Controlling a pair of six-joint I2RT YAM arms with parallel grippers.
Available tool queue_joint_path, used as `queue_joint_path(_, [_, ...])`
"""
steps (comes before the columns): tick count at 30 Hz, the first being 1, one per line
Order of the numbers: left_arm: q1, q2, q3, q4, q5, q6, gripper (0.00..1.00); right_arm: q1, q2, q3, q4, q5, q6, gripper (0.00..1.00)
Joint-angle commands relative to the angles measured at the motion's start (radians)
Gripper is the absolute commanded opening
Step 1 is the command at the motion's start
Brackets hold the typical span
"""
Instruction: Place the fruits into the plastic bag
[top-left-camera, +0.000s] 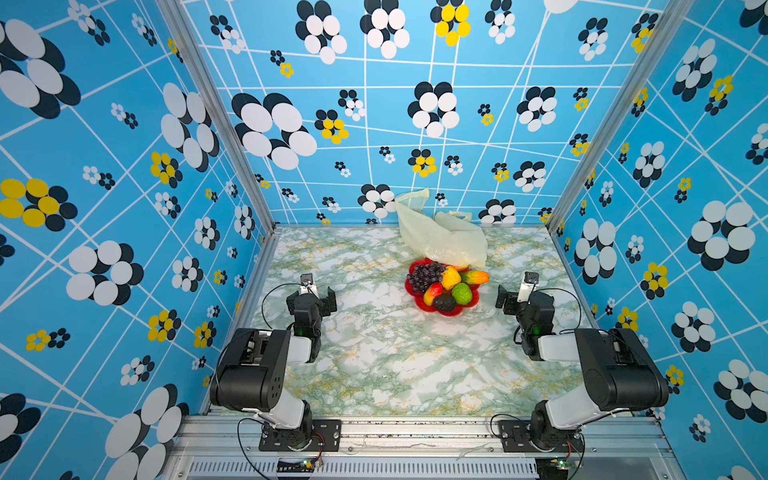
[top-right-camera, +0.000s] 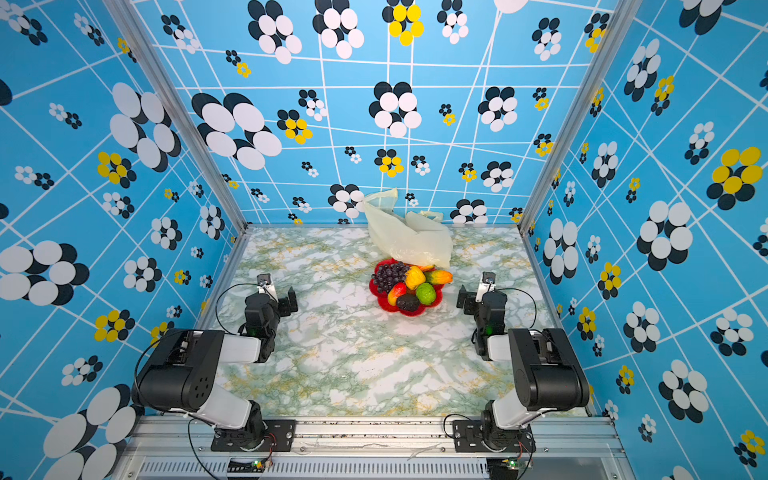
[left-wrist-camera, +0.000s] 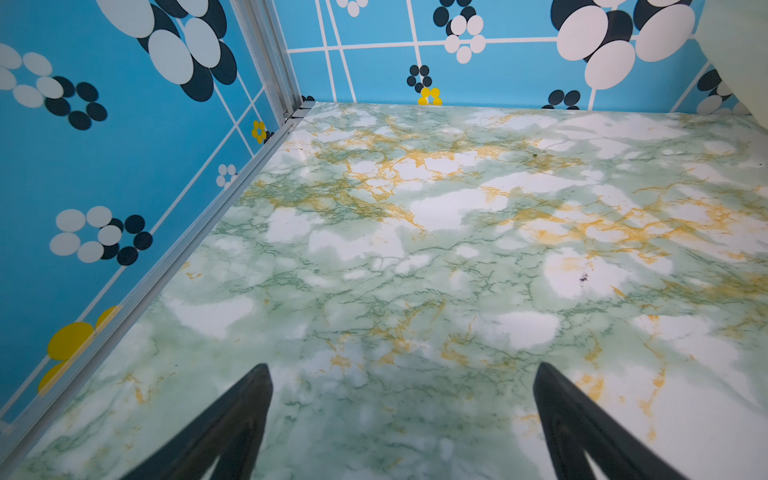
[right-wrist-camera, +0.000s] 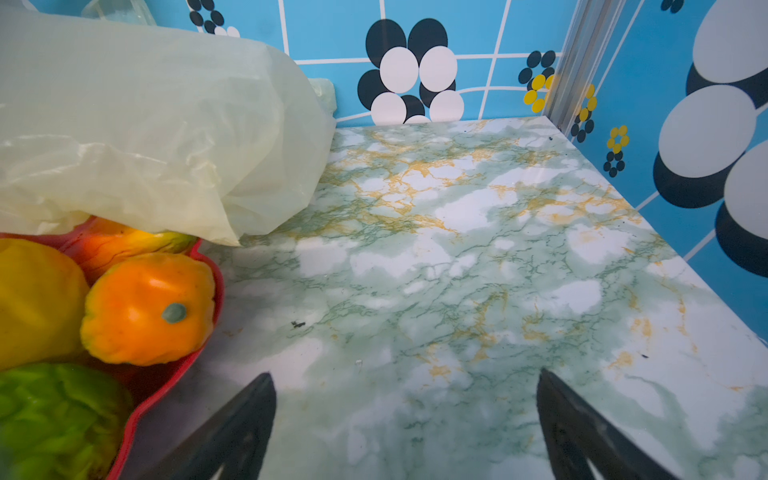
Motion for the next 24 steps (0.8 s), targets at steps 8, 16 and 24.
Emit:
queue_joint_path(8, [0.000, -0.012, 0.012, 0.001, 0.006, -0.007, 0.99, 0.004, 0.001, 0.011, -0.007, -0.013, -0.013, 0.99])
queue_joint_path(16, [0.000, -0.011, 0.011, 0.001, 0.007, -0.006, 0.99, 0.005, -0.011, -0.015, 0.031, -0.015, -0.016, 0.99])
queue_joint_path(24, [-0.001, -0.146, 0.143, -0.339, -0.065, -0.025, 0.99, 0.006, -0.216, -0.018, -0.123, 0.083, 0.017, 0.99])
